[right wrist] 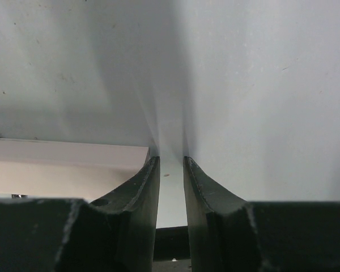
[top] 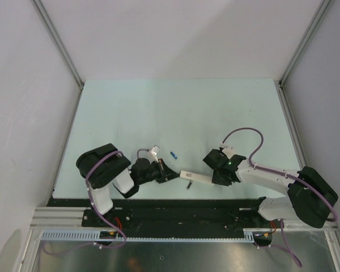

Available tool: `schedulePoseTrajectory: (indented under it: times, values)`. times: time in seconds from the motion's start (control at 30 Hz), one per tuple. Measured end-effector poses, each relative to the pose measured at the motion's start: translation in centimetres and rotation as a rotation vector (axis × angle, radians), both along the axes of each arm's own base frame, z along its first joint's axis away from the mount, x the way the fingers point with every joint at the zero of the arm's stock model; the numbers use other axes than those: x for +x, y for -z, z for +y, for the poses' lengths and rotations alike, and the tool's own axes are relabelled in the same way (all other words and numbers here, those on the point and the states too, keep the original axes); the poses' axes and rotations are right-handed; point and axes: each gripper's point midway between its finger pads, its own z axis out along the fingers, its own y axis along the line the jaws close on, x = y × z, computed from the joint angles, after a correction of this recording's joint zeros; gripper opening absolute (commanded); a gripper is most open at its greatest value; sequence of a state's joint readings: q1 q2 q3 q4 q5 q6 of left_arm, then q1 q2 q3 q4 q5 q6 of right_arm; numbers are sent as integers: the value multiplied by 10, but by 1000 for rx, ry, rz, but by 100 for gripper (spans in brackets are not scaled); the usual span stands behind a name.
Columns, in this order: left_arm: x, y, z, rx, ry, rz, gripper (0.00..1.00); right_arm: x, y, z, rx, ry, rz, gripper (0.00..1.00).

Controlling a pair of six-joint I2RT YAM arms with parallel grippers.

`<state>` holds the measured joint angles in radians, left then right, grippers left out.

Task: Load the batteries into the remote control
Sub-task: Load the battery cover into the remote control, then turn over the remote control at the center of the board.

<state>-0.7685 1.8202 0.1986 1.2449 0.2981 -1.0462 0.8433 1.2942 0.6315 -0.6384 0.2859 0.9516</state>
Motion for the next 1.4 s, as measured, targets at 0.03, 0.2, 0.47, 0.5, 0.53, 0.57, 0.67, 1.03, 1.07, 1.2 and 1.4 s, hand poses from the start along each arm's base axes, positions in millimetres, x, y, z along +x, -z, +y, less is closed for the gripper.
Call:
schedulePoseTrajectory:
  times: [0.03, 0.2, 0.47, 0.5, 0.53, 0.57, 0.67, 1.03, 1.07, 1.2, 1.4]
  values:
    - [0, 0, 0, 0, -1, 0, 0, 0, 0, 0, -1, -2, 0, 30]
    - [1, 0, 0, 2, -5, -2, 0, -1, 0, -1, -8, -4, -1, 32]
    - [8, -7, 9, -20, -23, -6, 1, -2, -18, -2, 37, 8, -37, 36]
    - [10, -9, 12, -23, -32, -9, 1, -2, -21, -2, 45, 10, -46, 36]
    - [13, -11, 16, -28, -46, -13, 2, -2, -25, -3, 53, 13, -57, 36]
    - [16, -13, 20, -33, -57, -16, 3, -1, -28, -4, 60, 17, -67, 37]
    - [26, -19, 30, -46, -94, -27, 6, -1, -40, -8, 81, 19, -100, 41]
    - [28, -45, 46, -100, -125, -84, 9, 17, -86, 45, 230, -411, -264, 70]
    - [26, -46, 47, -102, -124, -86, 9, 18, -84, 50, 223, -454, -252, 70]
    - [19, -54, 51, -116, -118, -102, 9, 16, -65, 58, 169, -591, -186, 70]
    - [18, -75, 49, -156, -106, -156, 10, 4, -43, 60, 139, -694, -93, 70]
